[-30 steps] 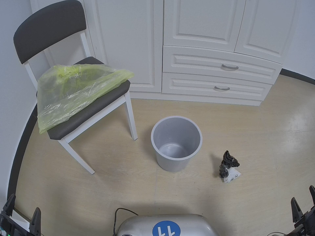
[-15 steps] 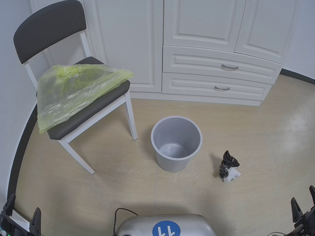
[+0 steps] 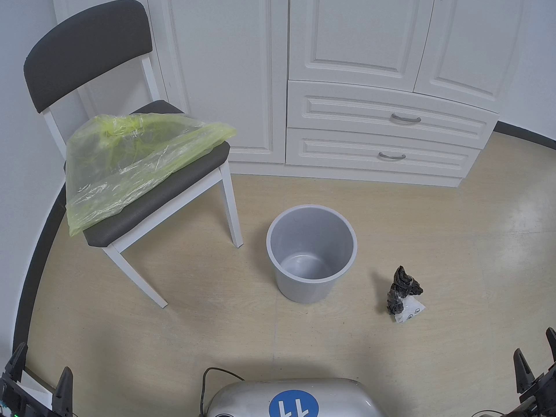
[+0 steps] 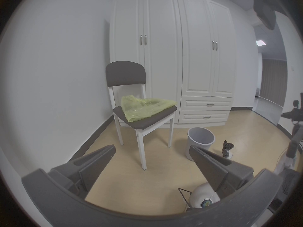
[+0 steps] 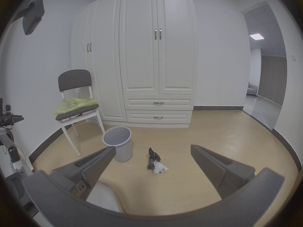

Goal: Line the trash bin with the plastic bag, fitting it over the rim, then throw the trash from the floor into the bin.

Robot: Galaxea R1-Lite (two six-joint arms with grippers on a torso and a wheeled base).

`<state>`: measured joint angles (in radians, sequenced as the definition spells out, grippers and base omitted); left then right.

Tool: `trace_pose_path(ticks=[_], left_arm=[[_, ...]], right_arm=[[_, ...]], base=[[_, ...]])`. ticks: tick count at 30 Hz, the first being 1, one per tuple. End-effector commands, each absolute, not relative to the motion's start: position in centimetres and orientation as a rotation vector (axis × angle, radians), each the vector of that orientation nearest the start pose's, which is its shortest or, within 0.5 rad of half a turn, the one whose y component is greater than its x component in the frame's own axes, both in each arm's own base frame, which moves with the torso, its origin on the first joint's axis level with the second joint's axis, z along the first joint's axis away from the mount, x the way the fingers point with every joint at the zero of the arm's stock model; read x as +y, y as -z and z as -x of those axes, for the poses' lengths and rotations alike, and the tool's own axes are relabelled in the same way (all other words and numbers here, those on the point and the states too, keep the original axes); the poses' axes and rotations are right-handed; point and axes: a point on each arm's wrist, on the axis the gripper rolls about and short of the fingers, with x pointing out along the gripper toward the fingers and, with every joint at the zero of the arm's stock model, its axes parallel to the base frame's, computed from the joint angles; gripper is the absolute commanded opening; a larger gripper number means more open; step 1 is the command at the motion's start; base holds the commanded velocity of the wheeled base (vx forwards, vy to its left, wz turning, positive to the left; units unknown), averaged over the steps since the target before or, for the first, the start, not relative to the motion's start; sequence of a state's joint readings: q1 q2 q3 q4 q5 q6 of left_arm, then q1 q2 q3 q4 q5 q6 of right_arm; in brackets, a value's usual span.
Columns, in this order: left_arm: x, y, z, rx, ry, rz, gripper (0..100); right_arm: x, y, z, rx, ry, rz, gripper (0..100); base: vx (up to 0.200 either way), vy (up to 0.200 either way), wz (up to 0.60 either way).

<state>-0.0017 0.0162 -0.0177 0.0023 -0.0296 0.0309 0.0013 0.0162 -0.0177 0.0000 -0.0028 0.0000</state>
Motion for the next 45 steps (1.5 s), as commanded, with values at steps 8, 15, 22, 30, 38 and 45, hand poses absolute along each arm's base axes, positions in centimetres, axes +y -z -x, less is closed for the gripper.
trace_pose_path(ticks=[8, 15, 22, 30, 38, 45], left_arm=[[0.01, -7.53, 2.28, 0.002, 0.003, 0.000, 100], [0.00, -7.55, 2.28, 0.000, 0.003, 0.002, 100], [0.00, -7.55, 2.28, 0.000, 0.003, 0.002, 100], [0.00, -7.53, 2.28, 0.002, 0.003, 0.002, 100], [0.00, -7.55, 2.28, 0.000, 0.003, 0.002, 100], [0.00, -7.55, 2.28, 0.000, 0.003, 0.002, 100]], right_arm=[[-0.01, -7.55, 2.28, 0.000, 0.002, 0.000, 100], [-0.01, -7.55, 2.28, 0.000, 0.002, 0.000, 100], [-0.01, -7.55, 2.28, 0.000, 0.000, 0.000, 100], [-0.01, -7.55, 2.28, 0.000, 0.002, 0.000, 100], [-0.01, -7.55, 2.28, 0.000, 0.002, 0.000, 100], [-0.01, -7.55, 2.28, 0.000, 0.002, 0.000, 100]], base=[[0.000, 0.000, 0.00], [0.000, 0.000, 0.00], [0.000, 0.000, 0.00], [0.000, 0.000, 0.00], [0.000, 0.000, 0.00], [0.000, 0.000, 0.00]])
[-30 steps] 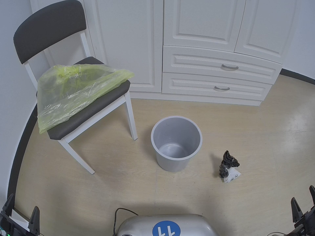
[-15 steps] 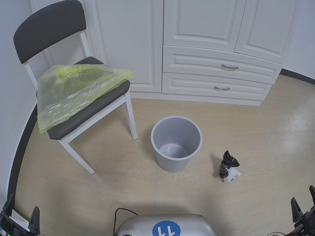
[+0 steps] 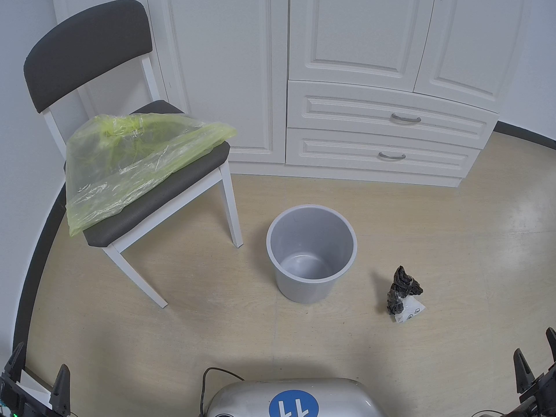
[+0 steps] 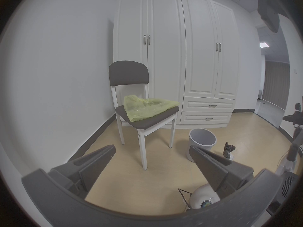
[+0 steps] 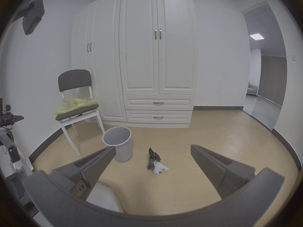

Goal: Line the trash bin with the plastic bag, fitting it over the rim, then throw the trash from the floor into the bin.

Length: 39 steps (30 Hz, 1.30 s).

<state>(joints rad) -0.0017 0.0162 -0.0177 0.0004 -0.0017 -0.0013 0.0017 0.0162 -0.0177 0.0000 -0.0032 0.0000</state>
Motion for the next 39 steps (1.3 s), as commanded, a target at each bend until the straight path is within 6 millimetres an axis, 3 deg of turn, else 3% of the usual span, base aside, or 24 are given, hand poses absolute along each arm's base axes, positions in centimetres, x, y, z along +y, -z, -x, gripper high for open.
trace_pose_path(ticks=[1, 18, 19, 22, 24, 27, 30, 34, 36, 39], left_arm=[[0.0, -7.5, 2.3, 0.000, 0.003, 0.002, 100], [0.0, -7.6, 2.3, -0.005, 0.003, -0.002, 100], [0.0, -8.2, 2.4, -0.048, -0.006, -0.001, 100], [-0.1, -12.8, 3.6, -0.367, 0.047, 0.059, 100], [-0.1, -13.7, 3.9, -0.410, 0.102, 0.070, 100], [-0.2, -12.1, 3.5, -0.320, 0.098, 0.026, 100], [-0.2, -12.2, 3.5, -0.313, 0.093, -0.020, 100], [-0.2, -13.5, 4.2, -0.351, 0.104, -0.019, 100], [-0.2, -14.4, 4.5, -0.360, 0.118, -0.021, 100], [-0.1, -16.8, 4.4, -0.309, 0.141, -0.017, 100]], right_arm=[[0.0, -7.5, 2.3, 0.000, 0.002, 0.000, 100], [0.0, -7.6, 2.3, -0.006, -0.021, 0.031, 100], [0.0, -7.6, 2.3, -0.008, -0.021, 0.029, 100], [0.0, -7.6, 2.3, -0.006, -0.023, 0.029, 100], [0.0, -7.6, 2.3, -0.006, -0.020, 0.029, 100], [0.0, -7.6, 2.3, -0.006, -0.020, 0.034, 100], [0.0, -7.8, 2.3, -0.022, -0.026, 0.009, 100], [0.1, -15.2, 4.6, -0.282, -0.131, -0.352, 100], [0.0, -17.1, 4.4, -0.231, -0.140, -0.302, 100], [-0.1, -18.4, 3.3, -0.160, -0.175, -0.184, 100]], base=[[0.000, 0.000, 0.00], [0.000, 0.000, 0.00], [0.000, 0.000, 0.00], [0.000, 0.000, 0.00], [0.000, 0.000, 0.00], [0.000, 0.000, 0.00], [0.000, 0.000, 0.00], [0.000, 0.000, 0.00], [0.000, 0.000, 0.00], [0.000, 0.000, 0.00]])
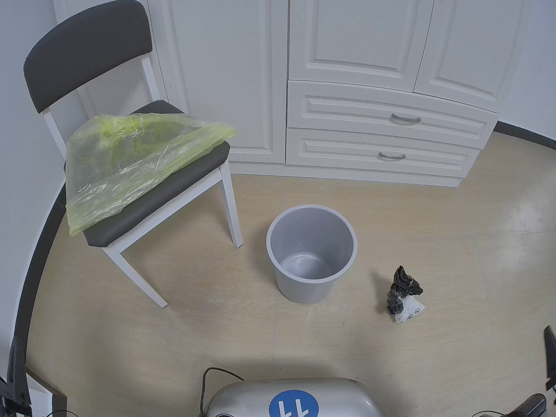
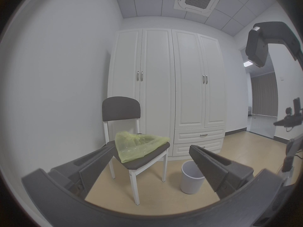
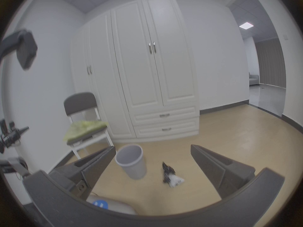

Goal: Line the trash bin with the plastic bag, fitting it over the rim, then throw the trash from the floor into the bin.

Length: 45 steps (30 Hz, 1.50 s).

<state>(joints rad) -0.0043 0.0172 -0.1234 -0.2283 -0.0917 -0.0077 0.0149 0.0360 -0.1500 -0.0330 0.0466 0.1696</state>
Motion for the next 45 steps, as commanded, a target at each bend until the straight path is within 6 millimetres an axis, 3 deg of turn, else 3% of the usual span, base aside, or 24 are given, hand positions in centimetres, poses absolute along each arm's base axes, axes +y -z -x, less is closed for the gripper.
trace_pose_path(ticks=[1, 5, 8, 9, 10, 13, 15, 16, 18, 20, 26, 29, 45], left_arm=[[-0.1, -17.8, 4.2, -0.266, 0.144, -0.016, 100], [-0.1, -20.0, 3.1, -0.069, 0.182, -0.029, 100], [-0.2, -21.8, 0.5, 0.132, 0.233, -0.046, 100], [-0.2, -21.8, 0.5, 0.132, 0.233, -0.046, 100], [-0.5, -22.7, -2.1, 0.235, 0.233, -0.056, 100], [-0.8, -23.0, -6.4, 0.336, 0.190, -0.075, 100], [-0.8, -23.0, -6.7, 0.339, 0.186, -0.075, 100], [-0.5, -22.6, -10.5, 0.371, 0.086, -0.078, 100], [-0.2, -22.3, -11.9, 0.388, 0.051, -0.078, 100], [1.2, -21.1, -14.9, 0.429, -0.032, -0.109, 100], [4.5, -19.3, -17.1, 0.461, -0.139, -0.352, 100], [6.0, -18.4, -19.1, 0.487, -0.158, -0.449, 100], [6.9, -17.1, -23.9, 0.541, -0.171, -0.525, 100]], right_arm=[[-0.1, -19.1, 2.5, -0.130, -0.195, -0.136, 100], [0.3, -21.8, -1.1, -0.011, -0.236, -0.008, 100], [1.0, -23.4, -4.7, 0.095, -0.242, 0.004, 100], [1.0, -23.4, -4.7, 0.095, -0.242, 0.004, 100], [1.4, -24.2, -7.5, 0.163, -0.246, 0.007, 100], [2.2, -24.5, -11.1, 0.249, -0.258, 0.014, 100], [2.2, -24.5, -11.2, 0.253, -0.258, 0.013, 100], [3.0, -24.2, -13.8, 0.296, -0.278, 0.000, 100], [3.2, -23.7, -14.7, 0.307, -0.273, -0.014, 100], [3.5, -23.3, -16.2, 0.280, -0.273, -0.033, 100], [3.0, -22.4, -18.6, 0.249, -0.225, -0.036, 100], [2.7, -21.0, -20.2, 0.303, -0.199, -0.026, 100], [1.6, -19.9, -21.9, 0.329, -0.286, -0.061, 100]], base=[[0.000, 0.000, 0.00], [0.000, 0.000, 0.00], [0.000, 0.000, 0.00], [0.000, 0.000, 0.00], [0.000, 0.000, 0.00], [0.000, 0.000, 0.00], [0.000, 0.000, 0.00], [0.000, 0.000, 0.00], [0.000, 0.000, 0.00], [0.000, 0.000, 0.00], [0.000, 0.000, 0.00], [0.000, 0.000, 0.00], [0.000, 0.000, 0.00]])
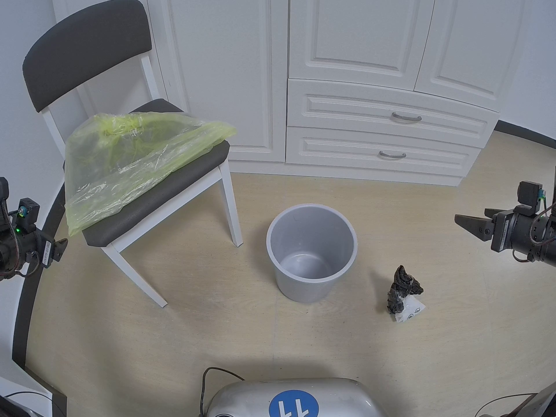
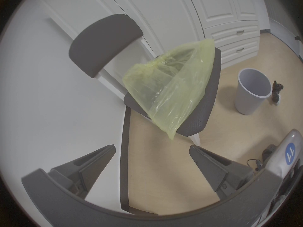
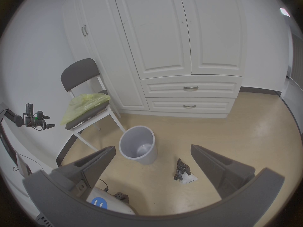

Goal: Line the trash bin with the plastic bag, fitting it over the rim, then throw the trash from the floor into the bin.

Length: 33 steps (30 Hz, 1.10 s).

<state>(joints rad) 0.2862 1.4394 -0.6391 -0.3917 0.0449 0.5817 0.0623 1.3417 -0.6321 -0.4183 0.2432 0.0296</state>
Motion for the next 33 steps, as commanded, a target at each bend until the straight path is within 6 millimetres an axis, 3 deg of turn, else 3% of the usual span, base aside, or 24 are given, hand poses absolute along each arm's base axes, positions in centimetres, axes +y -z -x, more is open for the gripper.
trace_pose_path(ticks=[1, 15, 19, 30, 33], left_arm=[[6.9, -17.1, -24.2, 0.542, -0.169, -0.525, 100], [7.2, -15.9, -28.9, 0.459, -0.245, -0.556, 100], [6.6, -16.7, -29.9, 0.391, -0.253, -0.568, 100], [3.5, -22.3, -30.5, 0.141, -0.222, -0.578, 100], [2.4, -21.8, -30.0, 0.152, -0.184, -0.576, 100]], right_arm=[[1.6, -19.9, -21.9, 0.331, -0.286, -0.061, 100], [0.8, -20.2, -22.1, 0.299, -0.262, -0.066, 100], [0.6, -20.4, -22.1, 0.265, -0.272, -0.067, 100], [0.3, -20.6, -22.1, 0.252, -0.260, -0.069, 100], [0.3, -20.5, -22.2, 0.258, -0.261, -0.070, 100]], base=[[0.000, 0.000, 0.00], [0.000, 0.000, 0.00], [0.000, 0.000, 0.00], [0.000, 0.000, 0.00], [0.000, 0.000, 0.00]])
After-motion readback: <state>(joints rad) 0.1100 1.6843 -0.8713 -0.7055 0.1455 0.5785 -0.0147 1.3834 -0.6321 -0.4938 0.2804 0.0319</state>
